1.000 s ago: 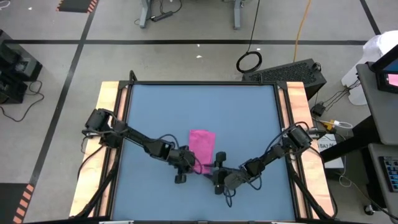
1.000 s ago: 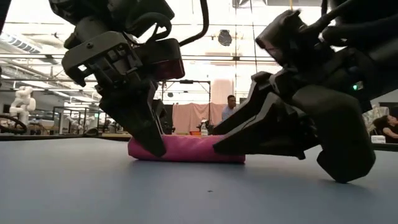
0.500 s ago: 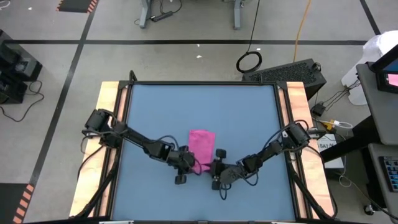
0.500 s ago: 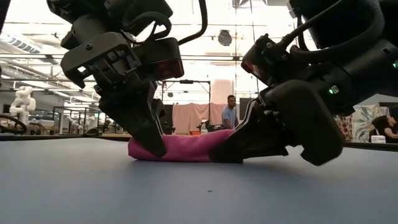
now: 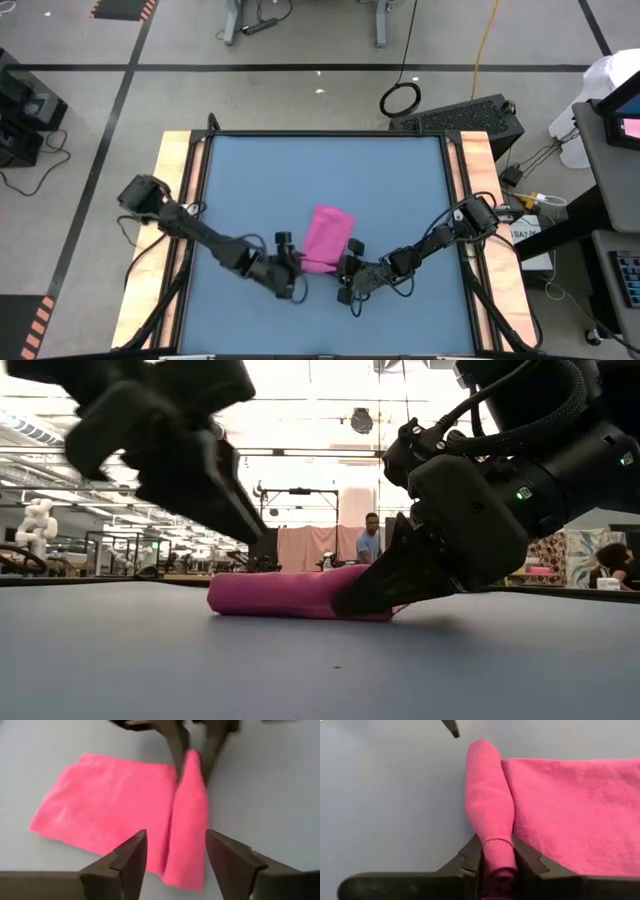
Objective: Roll towel into tight, uniform cylinder
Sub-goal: Roll the pink towel
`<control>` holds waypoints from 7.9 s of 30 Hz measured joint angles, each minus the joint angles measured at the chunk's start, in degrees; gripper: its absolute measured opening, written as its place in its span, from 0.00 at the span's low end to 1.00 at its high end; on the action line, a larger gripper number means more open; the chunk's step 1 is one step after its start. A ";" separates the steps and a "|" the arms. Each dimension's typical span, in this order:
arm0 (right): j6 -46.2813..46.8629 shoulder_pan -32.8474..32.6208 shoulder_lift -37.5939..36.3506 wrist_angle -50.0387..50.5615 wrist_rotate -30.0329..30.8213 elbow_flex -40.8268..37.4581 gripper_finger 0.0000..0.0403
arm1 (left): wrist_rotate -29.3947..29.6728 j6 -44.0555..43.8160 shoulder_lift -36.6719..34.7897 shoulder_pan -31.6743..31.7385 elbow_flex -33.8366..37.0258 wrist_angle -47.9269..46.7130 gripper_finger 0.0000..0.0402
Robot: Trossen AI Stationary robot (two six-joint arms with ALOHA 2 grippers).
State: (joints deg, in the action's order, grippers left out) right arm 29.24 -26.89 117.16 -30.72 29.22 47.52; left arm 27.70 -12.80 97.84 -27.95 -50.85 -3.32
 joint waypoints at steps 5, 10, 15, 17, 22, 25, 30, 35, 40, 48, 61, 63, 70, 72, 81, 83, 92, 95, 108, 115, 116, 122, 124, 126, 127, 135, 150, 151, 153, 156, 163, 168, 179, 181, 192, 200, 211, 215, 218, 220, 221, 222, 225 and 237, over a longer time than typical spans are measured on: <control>0.04 0.00 0.02 0.05 -0.08 -0.05 0.14 | 2.93 7.32 3.55 -4.57 -0.02 3.18 0.53; 0.06 0.00 0.07 0.11 -0.29 -0.05 0.13 | 5.80 7.80 8.78 -5.22 0.02 3.72 0.53; 0.06 -0.02 0.10 0.14 -0.41 -0.08 0.13 | 9.70 7.74 11.14 -5.16 -0.17 5.37 0.53; 0.07 -0.03 0.11 0.12 -0.46 -0.08 0.13 | 9.91 8.82 11.35 -5.02 -0.22 5.57 0.53; 0.08 -0.04 0.11 0.15 -0.50 -0.09 0.13 | 11.97 14.81 11.69 -5.86 -0.09 9.03 0.53; 0.08 -0.04 0.11 0.15 -0.54 -0.10 0.13 | 16.32 16.35 11.73 -6.84 -0.07 10.71 0.53; 0.08 -0.04 0.13 0.15 -0.66 -0.10 0.13 | 13.22 13.33 11.69 -4.73 -0.07 8.08 0.53; 0.08 -0.07 0.13 0.11 -0.71 -0.12 0.13 | 6.68 10.19 11.34 -1.32 -0.18 7.43 0.52; 0.08 -0.16 0.14 0.26 0.03 -0.10 0.14 | 1.30 12.23 11.28 0.34 -0.31 7.77 0.36; -8.36 -1.58 -0.40 0.92 1.00 -0.16 0.26 | -6.97 9.36 8.87 1.87 -0.24 5.61 0.09; -21.51 -9.64 -4.55 2.56 13.98 -0.38 0.62 | -36.84 0.59 7.60 11.75 -0.64 5.82 0.12; -23.37 -9.91 -4.49 -0.28 13.70 -0.34 0.62 | -39.63 -0.10 7.64 13.03 -0.64 5.93 0.12; -24.42 -7.76 -2.00 -8.24 10.93 -0.20 0.60 | -42.68 -0.36 7.71 15.36 -0.61 5.91 0.12; -22.19 -7.00 -1.44 -8.14 10.81 -0.18 0.59 | -42.67 -0.24 7.71 15.46 -0.59 5.89 0.12; -20.22 -6.10 0.20 -8.76 8.37 -0.18 0.52 | -42.39 -0.17 7.71 15.46 -0.59 5.94 0.13; -20.07 -6.10 0.26 -8.64 7.95 -0.18 0.51 | -42.29 -0.15 7.71 15.46 -0.59 6.08 0.13; -14.30 -6.10 0.26 -4.96 8.00 -0.16 0.39 | -40.21 0.07 7.84 15.46 -0.46 8.54 0.13; -12.18 -6.36 0.18 -2.97 8.24 -0.12 0.34 | -36.50 0.05 7.84 15.41 -0.46 9.01 0.15; -11.72 -7.19 0.07 -0.61 8.23 -0.05 0.21 | -33.60 5.12 3.59 11.49 -0.43 9.62 0.57; -11.03 -7.19 0.02 0.43 7.37 -0.03 0.18 | -20.46 12.61 2.38 3.58 -0.46 10.61 0.70; -10.68 -7.19 0.02 0.48 7.35 -0.03 0.18 | -17.71 14.46 2.38 2.14 -0.46 10.59 0.70; -10.41 -7.15 0.02 0.71 7.18 -0.03 0.18 | -5.11 20.66 4.00 -2.94 1.27 9.91 0.70; -10.41 -7.15 0.02 0.70 7.09 -0.03 0.18 | -4.63 20.74 4.72 -2.82 1.74 10.49 0.70; -10.39 -7.15 0.04 0.79 7.03 -0.05 0.18 | -3.13 20.83 5.43 -2.35 2.05 9.84 0.68; -10.43 -7.15 0.04 0.79 7.01 -0.05 0.18 | -2.99 20.83 5.93 -1.85 1.96 10.69 0.67; -10.41 -7.15 0.09 0.90 6.90 -0.05 0.18 | -3.92 21.29 6.31 2.06 1.90 10.19 0.55; -11.03 -7.18 0.15 0.70 6.90 -0.10 0.18 | -8.66 21.82 10.12 5.39 1.75 12.58 0.41; -11.58 -7.25 0.15 0.70 6.91 -0.10 0.19 | -8.86 21.11 10.09 5.45 1.75 12.45 0.41; -13.15 -7.40 0.06 0.71 6.91 -0.10 0.21 | -9.02 19.86 9.79 5.45 1.73 12.03 0.39; -14.35 -8.04 -1.38 2.37 7.24 -0.19 0.27 | -9.83 16.89 9.79 5.80 1.72 11.61 0.32; -13.65 -10.30 -8.41 12.30 9.80 -0.32 0.45 | -16.94 10.44 9.40 8.19 -0.38 7.96 0.08; -12.25 -12.34 -10.09 10.68 12.79 -0.32 0.50 | -25.85 9.89 9.56 10.65 -2.49 6.65 0.05; -14.19 -13.19 -5.79 0.41 7.01 -0.18 0.51 | -36.91 0.27 9.90 15.33 -3.54 6.06 0.09; -19.01 -14.04 -5.20 0.35 11.73 -0.18 0.52 | -36.89 -0.28 9.90 15.35 -3.54 6.08 0.09; -22.86 -14.18 -1.78 -1.85 19.67 -0.16 0.55 | -36.72 -0.50 9.90 15.70 -3.54 6.28 0.09; -25.45 -13.41 2.40 -10.23 23.81 -0.10 0.56 | -36.93 -0.48 9.90 15.72 -3.48 6.91 0.09; -17.16 -10.40 3.61 -9.61 23.00 -0.10 0.57 | -36.98 -0.48 9.88 15.72 -3.48 7.28 0.09; -13.63 -10.27 4.43 -9.81 23.03 -0.10 0.56 | -37.00 -0.54 9.88 15.72 -3.48 7.24 0.09; -12.31 -10.24 4.46 -9.23 22.29 -0.10 0.52 | -37.00 -0.63 9.88 15.72 -3.48 7.22 0.09; -11.55 -10.23 4.49 -9.16 21.97 -0.10 0.49 | -36.98 -0.63 9.88 15.72 -3.48 7.22 0.09; -11.49 -10.23 4.50 -9.11 21.90 -0.10 0.48 | -36.98 -0.66 9.88 15.72 -3.48 7.22 0.09; -11.42 -10.23 4.50 -8.95 21.87 -0.10 0.46 | -36.98 -0.86 9.88 15.72 -3.48 7.20 0.09; -9.23 -10.25 4.50 -7.21 21.81 -0.08 0.39 | -36.98 -0.88 9.86 15.72 -3.48 7.26 0.09; 0.58 -10.32 4.44 -1.36 18.75 0.03 0.15 | -29.91 1.52 8.25 14.25 -3.45 6.65 0.32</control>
State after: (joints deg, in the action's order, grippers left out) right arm 29.82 -37.21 121.60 -32.08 47.97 47.55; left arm -2.21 -11.28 106.09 -13.70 -54.30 3.34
